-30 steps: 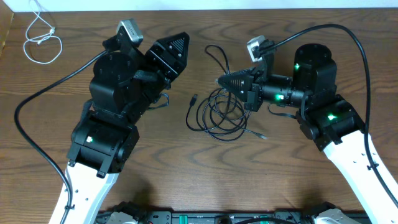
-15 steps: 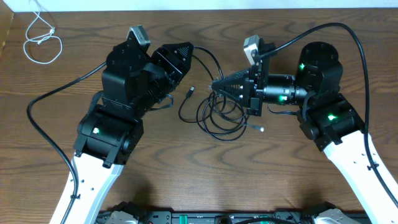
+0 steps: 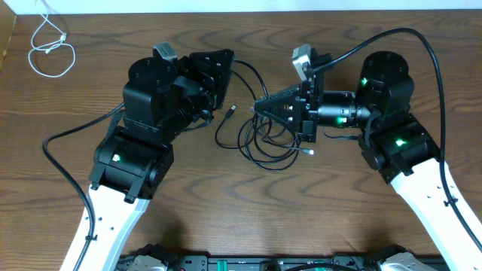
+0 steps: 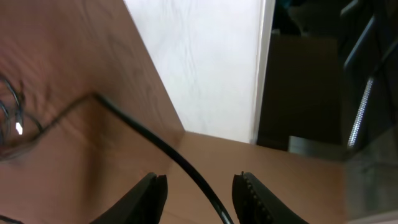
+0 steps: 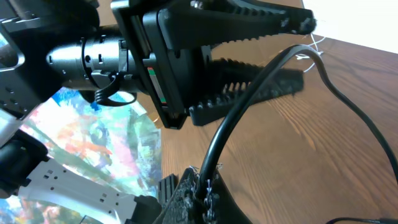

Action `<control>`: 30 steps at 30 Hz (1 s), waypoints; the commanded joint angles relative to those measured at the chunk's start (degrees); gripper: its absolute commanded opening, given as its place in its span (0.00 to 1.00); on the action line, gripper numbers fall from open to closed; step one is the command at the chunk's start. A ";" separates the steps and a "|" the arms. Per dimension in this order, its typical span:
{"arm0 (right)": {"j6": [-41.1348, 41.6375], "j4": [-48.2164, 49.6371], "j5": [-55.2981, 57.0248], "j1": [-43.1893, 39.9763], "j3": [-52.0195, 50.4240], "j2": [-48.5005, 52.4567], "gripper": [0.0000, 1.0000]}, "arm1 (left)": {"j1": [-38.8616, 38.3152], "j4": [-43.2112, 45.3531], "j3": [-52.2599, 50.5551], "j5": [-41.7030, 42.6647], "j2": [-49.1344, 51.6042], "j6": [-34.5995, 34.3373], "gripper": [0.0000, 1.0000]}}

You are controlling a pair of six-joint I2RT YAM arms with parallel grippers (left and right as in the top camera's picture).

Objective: Untangle cables

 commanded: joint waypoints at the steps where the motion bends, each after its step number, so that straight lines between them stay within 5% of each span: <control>1: -1.07 0.42 -0.85 0.35 0.13 -1.18 0.01 | 0.20 0.07 0.48 5.18 0.66 -7.37 0.42; 10: -1.07 0.46 -0.92 0.35 0.13 -1.18 0.01 | 0.20 0.76 0.48 6.80 1.51 -8.61 0.42; 16: -1.07 0.33 -0.90 0.35 0.13 -1.18 0.01 | 0.22 1.18 0.48 6.82 1.49 -8.61 0.25; 30: -1.07 0.33 -0.90 0.35 0.13 -1.18 0.01 | 0.26 1.07 0.48 5.57 1.49 -8.26 0.08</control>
